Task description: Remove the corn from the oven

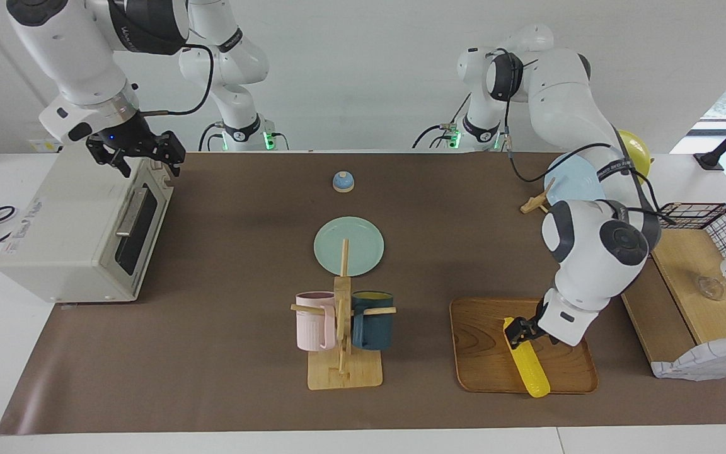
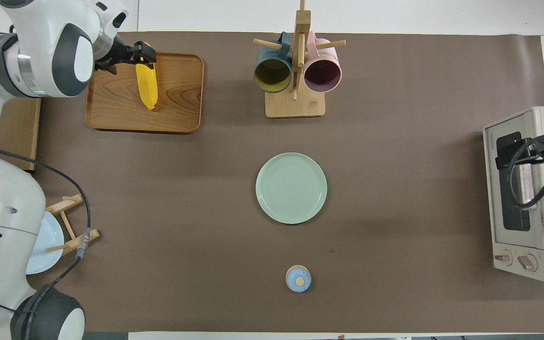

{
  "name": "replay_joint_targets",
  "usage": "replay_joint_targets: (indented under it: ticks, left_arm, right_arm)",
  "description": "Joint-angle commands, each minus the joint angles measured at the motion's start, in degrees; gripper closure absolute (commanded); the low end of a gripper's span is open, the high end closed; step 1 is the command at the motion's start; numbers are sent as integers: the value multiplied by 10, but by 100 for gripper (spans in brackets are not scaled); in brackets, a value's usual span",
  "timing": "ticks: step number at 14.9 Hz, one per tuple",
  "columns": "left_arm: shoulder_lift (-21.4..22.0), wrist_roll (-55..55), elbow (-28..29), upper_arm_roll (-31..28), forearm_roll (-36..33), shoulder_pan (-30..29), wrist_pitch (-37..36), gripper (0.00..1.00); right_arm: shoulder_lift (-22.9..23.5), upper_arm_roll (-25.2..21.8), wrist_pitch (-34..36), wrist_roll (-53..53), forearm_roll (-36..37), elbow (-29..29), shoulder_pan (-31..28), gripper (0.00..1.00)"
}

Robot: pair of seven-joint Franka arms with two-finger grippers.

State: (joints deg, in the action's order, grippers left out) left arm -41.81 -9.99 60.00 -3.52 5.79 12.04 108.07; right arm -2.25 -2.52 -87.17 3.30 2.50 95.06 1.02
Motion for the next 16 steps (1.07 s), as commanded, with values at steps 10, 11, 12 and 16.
replay_joint_targets:
  ticks: [10, 11, 12, 16]
  left_arm:
    - [339, -18, 193, -3, -7, -18, -263, 0]
    - [356, -19, 202, -3, -7, -18, -274, 0]
    - [381, -26, 222, -3, -7, -18, -280, 0]
    - [466, -37, 331, 6, -8, -18, -281, 0]
  right_arm:
    - [7, -5, 19, 13, -7, -27, 14, 0]
    - [6, -6, 21, 13, -8, -27, 14, 0]
    - [5, -8, 21, 14, -7, -26, 14, 0]
    - [-7, -9, 16, 12, -8, -10, 15, 0]
